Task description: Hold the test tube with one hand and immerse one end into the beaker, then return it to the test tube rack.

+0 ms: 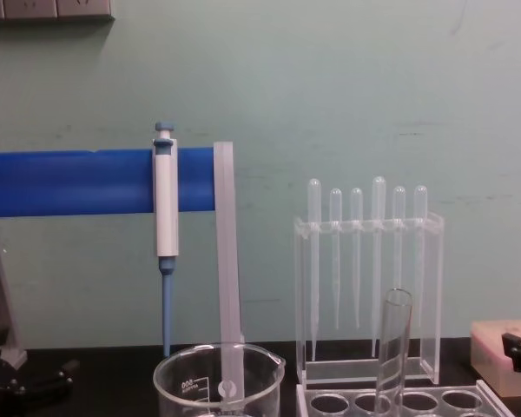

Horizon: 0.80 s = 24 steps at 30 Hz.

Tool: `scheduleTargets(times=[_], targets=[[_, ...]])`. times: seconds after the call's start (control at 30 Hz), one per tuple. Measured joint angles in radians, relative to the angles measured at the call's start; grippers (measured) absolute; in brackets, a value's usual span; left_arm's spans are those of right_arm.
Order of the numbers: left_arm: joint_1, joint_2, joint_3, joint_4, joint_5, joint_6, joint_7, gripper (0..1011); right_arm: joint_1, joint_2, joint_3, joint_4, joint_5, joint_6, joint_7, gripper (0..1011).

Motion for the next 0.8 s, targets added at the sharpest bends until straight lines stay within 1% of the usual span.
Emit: scheduleTargets(times=[0.07,0.8], targets=[[0.000,0.000,0.000,0.000,0.000,0.000,0.000,1000,0.001,-0.004,0.003,0.001,-0.003,-0.002,0.001,1002],[0.000,0.000,0.000,0.000,0.000,0.000,0.000,1000,-0.001,0.000,0.002,-0.001,0.001,-0.003,0.005,1002]])
